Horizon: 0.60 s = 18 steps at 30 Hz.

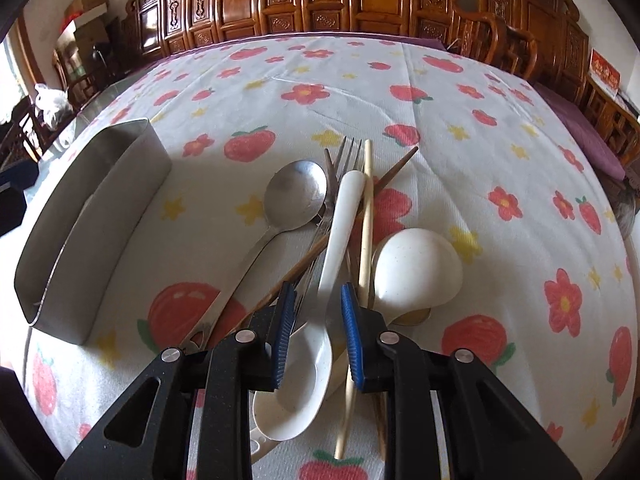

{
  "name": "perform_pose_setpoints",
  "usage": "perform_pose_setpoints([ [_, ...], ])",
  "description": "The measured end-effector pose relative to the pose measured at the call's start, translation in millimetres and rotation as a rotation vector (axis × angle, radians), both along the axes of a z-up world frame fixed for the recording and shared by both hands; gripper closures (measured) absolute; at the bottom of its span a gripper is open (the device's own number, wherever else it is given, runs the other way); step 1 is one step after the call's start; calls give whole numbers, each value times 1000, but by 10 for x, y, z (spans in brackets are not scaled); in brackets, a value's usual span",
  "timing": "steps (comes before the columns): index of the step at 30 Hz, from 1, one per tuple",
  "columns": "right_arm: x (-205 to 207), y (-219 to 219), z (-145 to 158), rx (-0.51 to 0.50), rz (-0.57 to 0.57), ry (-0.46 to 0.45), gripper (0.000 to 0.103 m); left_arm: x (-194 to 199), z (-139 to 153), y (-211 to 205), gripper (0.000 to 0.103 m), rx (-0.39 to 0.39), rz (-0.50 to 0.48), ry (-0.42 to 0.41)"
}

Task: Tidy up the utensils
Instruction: 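Move the right tool to the pile and grasp a white plastic spoon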

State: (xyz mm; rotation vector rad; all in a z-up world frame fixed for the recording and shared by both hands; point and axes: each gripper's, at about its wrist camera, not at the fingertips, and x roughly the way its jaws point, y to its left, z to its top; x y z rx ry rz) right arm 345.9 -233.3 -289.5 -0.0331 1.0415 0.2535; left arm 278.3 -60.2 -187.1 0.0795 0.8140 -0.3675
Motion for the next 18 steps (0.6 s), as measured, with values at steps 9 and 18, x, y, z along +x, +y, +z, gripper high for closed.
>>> perform_pose_setpoints([
  [9, -50, -90, 38, 77, -1, -6, 95, -32, -131, -191, 50, 33, -31, 26],
  [18, -131, -399, 329, 119, -18, -113, 95, -16, -239, -303, 50, 86, -36, 28],
])
